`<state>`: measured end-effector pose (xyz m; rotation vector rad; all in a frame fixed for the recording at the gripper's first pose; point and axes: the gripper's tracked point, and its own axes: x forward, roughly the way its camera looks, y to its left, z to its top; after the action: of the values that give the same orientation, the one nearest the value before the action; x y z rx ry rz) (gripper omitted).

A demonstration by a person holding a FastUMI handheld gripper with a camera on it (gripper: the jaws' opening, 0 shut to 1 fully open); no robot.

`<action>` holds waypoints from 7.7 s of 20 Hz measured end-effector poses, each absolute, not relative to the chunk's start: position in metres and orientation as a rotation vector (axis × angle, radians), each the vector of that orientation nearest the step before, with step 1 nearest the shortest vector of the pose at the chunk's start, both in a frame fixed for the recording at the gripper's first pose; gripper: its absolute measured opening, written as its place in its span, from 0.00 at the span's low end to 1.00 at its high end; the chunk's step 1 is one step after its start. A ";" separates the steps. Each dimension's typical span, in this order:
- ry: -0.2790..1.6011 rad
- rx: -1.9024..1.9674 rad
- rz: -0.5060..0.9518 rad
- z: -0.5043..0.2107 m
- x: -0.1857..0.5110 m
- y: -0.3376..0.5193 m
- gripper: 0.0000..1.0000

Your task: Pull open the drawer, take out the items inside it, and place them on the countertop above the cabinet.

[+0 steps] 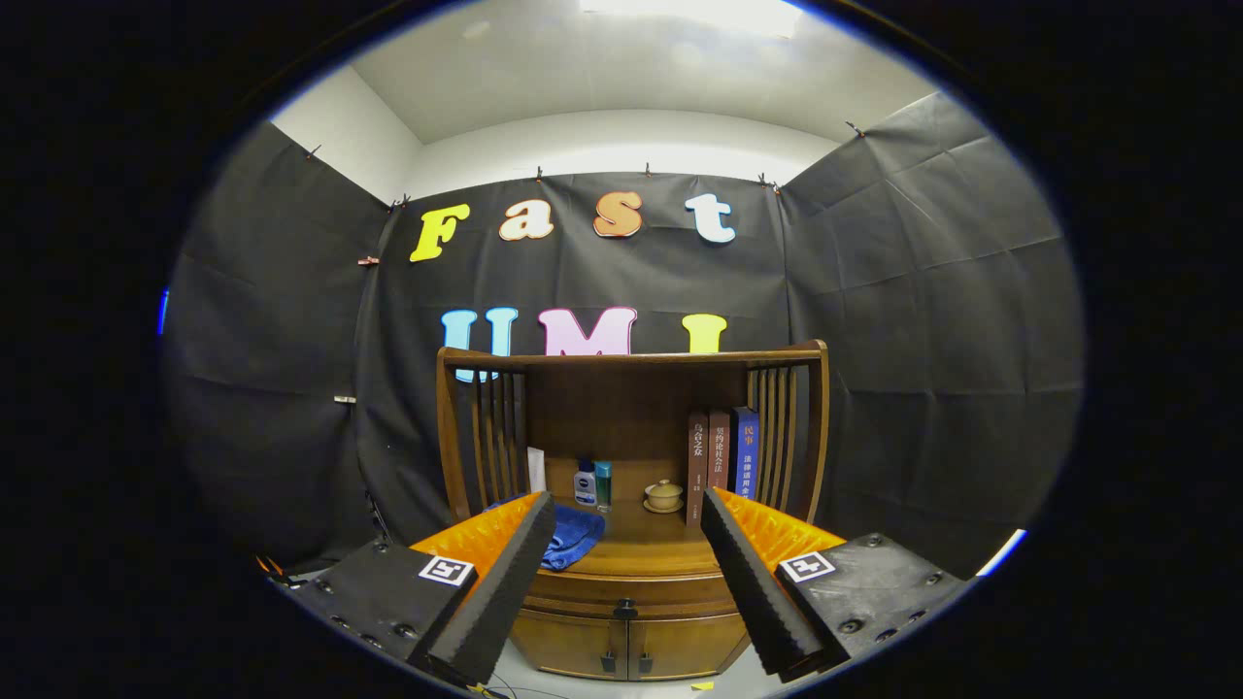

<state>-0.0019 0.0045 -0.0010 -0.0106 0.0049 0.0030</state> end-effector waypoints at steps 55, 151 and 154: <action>0.543 0.002 -0.059 -0.388 0.168 -0.010 0.45; 1.195 -0.036 -0.057 -0.401 0.183 -0.009 0.23; 1.171 -0.006 -0.049 -0.387 0.179 -0.006 0.23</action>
<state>0.1794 -0.0063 -0.3869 -0.0065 1.1710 -0.0486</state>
